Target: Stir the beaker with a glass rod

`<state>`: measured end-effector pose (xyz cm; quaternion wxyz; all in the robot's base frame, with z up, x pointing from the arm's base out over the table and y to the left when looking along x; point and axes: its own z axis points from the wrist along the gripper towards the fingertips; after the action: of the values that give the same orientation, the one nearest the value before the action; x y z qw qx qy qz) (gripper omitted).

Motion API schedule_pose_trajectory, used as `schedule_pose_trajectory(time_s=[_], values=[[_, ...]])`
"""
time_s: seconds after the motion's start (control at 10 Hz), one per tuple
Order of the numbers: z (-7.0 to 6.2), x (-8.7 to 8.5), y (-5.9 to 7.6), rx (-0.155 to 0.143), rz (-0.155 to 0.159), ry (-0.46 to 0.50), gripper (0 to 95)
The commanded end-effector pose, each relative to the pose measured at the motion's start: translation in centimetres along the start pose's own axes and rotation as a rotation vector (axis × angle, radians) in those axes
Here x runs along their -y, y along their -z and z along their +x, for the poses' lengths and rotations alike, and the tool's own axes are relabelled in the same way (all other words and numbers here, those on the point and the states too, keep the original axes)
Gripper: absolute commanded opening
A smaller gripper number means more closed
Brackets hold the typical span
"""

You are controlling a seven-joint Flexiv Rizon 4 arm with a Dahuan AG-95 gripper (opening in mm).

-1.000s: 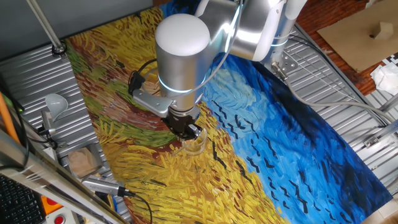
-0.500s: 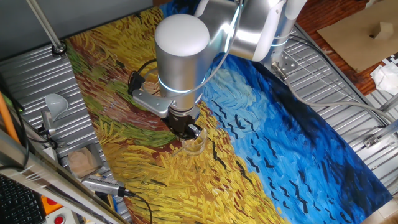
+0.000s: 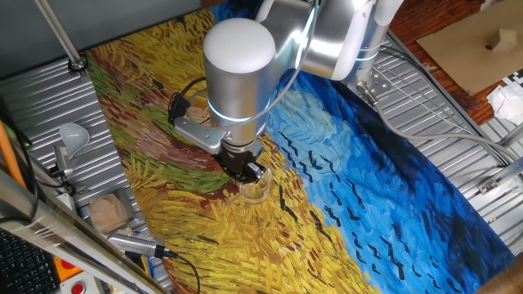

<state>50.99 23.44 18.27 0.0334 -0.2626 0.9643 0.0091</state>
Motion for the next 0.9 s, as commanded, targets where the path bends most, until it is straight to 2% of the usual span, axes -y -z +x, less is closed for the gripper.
schedule_pose_trajectory(time_s=[0.1,0.9], values=[[-0.02,0.01,-0.01,0.001,-0.002,-0.003,0.0],[-0.02,0.01,-0.01,-0.010,0.004,-0.016,0.0]])
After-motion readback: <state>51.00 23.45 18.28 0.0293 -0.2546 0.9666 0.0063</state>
